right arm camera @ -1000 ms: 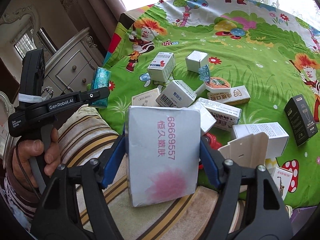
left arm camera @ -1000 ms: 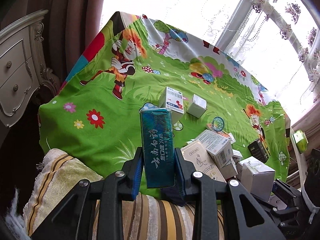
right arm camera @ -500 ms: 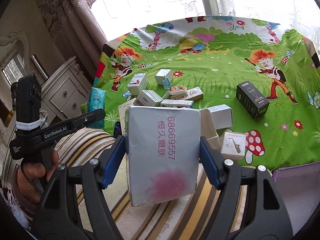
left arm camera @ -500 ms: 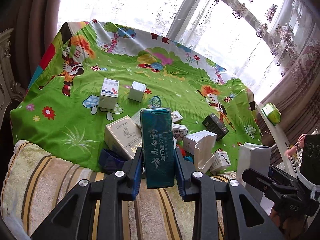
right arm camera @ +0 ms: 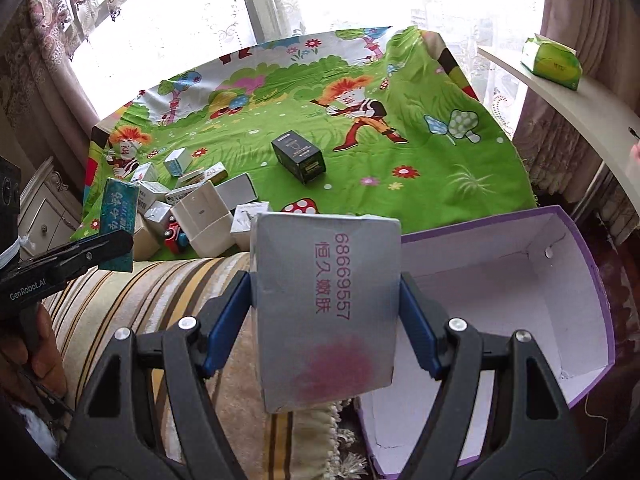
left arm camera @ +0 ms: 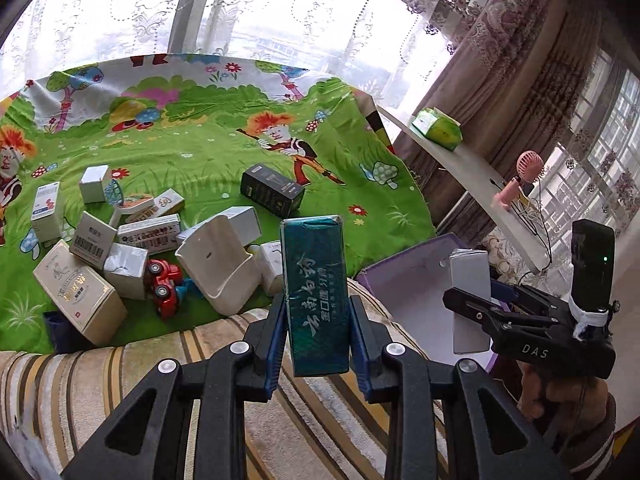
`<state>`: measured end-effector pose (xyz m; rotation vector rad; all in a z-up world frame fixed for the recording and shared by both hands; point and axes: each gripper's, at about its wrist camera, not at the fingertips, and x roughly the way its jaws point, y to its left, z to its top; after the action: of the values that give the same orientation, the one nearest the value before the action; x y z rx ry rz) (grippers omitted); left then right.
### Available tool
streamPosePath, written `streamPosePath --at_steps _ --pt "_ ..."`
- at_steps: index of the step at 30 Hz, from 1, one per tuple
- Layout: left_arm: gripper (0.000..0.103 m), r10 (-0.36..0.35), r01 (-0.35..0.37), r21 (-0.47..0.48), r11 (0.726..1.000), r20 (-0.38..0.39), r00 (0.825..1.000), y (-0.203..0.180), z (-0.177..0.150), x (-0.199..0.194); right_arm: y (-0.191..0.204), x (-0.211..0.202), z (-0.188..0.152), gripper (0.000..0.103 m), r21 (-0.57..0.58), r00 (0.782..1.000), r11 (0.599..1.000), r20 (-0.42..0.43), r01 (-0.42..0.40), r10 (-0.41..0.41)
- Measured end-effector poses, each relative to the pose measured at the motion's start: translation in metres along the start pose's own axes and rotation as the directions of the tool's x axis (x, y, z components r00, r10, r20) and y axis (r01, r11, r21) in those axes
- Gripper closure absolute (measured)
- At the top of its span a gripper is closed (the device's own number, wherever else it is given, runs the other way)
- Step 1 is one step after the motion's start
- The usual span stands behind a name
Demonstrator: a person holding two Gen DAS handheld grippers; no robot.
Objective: Organize rigid objects
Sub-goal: 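Carry both boxes into the purple-rimmed box while both tools open to release them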
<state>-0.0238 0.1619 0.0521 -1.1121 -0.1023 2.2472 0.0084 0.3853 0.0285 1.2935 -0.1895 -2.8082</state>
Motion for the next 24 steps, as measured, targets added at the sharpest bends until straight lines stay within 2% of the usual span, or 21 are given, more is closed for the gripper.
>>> streamPosePath --at_steps 5,10,13,16,19,20,21,24 --pt "0.072 -0.073 0.078 0.118 0.990 -0.047 0.996 -0.047 0.005 0.017 -0.032 -0.010 -0.008 0.028 0.047 0.995 0.994 0.007 0.097 -0.098" --pt "0.072 -0.130 0.146 0.178 0.973 -0.100 0.987 -0.083 0.010 0.036 -0.056 -0.021 -0.011 0.027 0.077 0.978 0.975 0.015 0.206 -0.208" --pt "0.072 -0.162 0.186 0.207 0.961 -0.132 0.978 -0.102 0.011 0.046 -0.066 -0.024 -0.012 0.027 0.097 0.974 0.970 0.018 0.224 -0.226" --pt "0.069 -0.150 0.183 0.231 0.956 -0.154 0.977 -0.116 0.010 0.055 -0.071 -0.025 -0.015 0.027 0.110 0.970 0.964 0.011 0.242 -0.244" --pt "0.050 -0.137 0.169 0.234 0.958 -0.147 0.980 -0.116 0.009 0.055 -0.074 -0.026 -0.017 0.027 0.116 0.967 0.960 0.006 0.254 -0.256" --pt "0.040 -0.125 0.155 0.240 0.958 -0.134 0.983 -0.115 0.009 0.053 -0.074 -0.026 -0.017 0.025 0.116 0.965 0.958 0.005 0.261 -0.263" --pt "0.034 -0.111 0.138 0.248 0.959 -0.118 0.987 -0.115 0.009 0.051 -0.074 -0.027 -0.017 0.022 0.115 0.962 0.956 0.006 0.270 -0.273" --pt "0.030 -0.086 0.105 0.260 0.960 -0.084 0.993 -0.112 0.011 0.042 -0.072 -0.029 -0.016 0.016 0.116 0.961 0.955 0.011 0.274 -0.277"
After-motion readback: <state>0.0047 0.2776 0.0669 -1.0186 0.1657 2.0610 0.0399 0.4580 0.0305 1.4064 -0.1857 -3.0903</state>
